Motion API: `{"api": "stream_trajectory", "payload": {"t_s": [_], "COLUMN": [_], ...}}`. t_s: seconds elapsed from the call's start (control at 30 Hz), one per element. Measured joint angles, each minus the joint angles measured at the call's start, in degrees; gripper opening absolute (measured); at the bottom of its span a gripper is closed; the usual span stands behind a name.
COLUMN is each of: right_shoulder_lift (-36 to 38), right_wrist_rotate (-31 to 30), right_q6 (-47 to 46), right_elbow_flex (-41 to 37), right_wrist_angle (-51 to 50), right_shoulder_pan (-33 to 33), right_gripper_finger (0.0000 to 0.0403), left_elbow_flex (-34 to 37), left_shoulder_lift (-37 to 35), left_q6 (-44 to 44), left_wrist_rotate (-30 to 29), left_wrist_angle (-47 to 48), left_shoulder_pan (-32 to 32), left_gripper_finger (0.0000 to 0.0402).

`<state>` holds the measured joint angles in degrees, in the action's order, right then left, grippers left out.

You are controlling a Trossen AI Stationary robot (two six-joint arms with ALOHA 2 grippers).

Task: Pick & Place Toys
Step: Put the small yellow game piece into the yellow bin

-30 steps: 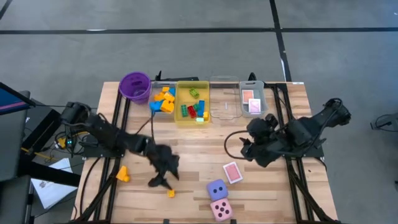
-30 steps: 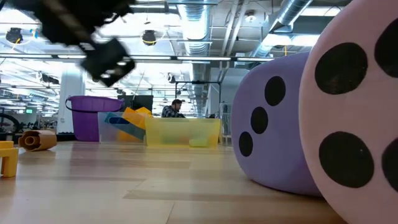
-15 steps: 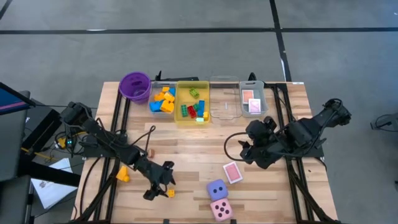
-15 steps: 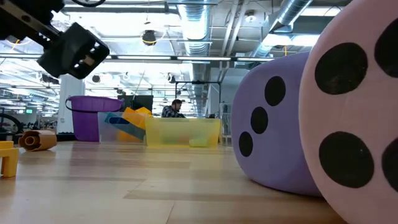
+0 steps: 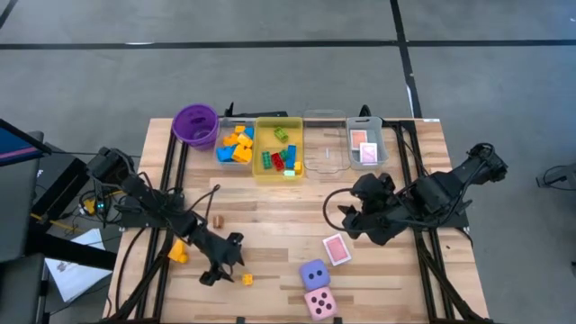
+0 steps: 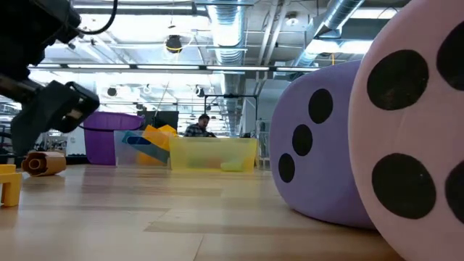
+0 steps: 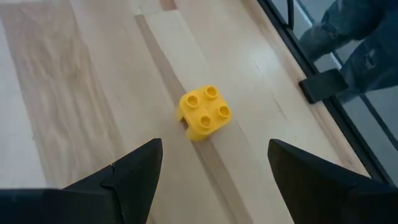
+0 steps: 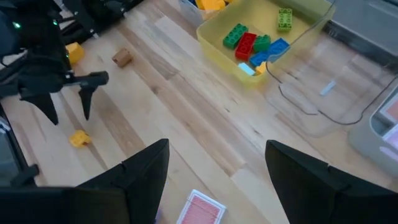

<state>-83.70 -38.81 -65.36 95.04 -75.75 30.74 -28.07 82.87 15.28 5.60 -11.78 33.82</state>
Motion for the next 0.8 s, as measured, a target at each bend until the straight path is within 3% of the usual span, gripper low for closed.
{"api": "stream_trajectory", "payload": {"t_s": [0.37, 0.57, 0.8], "right_shoulder_lift": [0.0, 0.0, 0.0], "right_wrist_rotate": [0.0, 0.0, 0.0], "right_q6": [-3.6, -3.7, -4.2], "right_elbow_flex": [0.0, 0.0, 0.0], "right_wrist_angle": [0.0, -0.1, -0.1], "right_shoulder_pan": [-0.5, -0.5, -0.5], "right_gripper_finger": [0.026, 0.026, 0.026], "left_elbow_flex": [9.8, 11.4, 11.5], "left_shoulder_lift": [0.0, 0.2, 8.2], "left_q6": [0.0, 0.0, 0.0], "left_wrist_rotate": [-4.1, -7.5, -8.9], "left_wrist_angle": [-16.3, -17.2, -27.5], "left_shoulder_pan": [0.0, 0.0, 0.0], "left_gripper_finger": [0.0286, 0.0286, 0.0286]}}
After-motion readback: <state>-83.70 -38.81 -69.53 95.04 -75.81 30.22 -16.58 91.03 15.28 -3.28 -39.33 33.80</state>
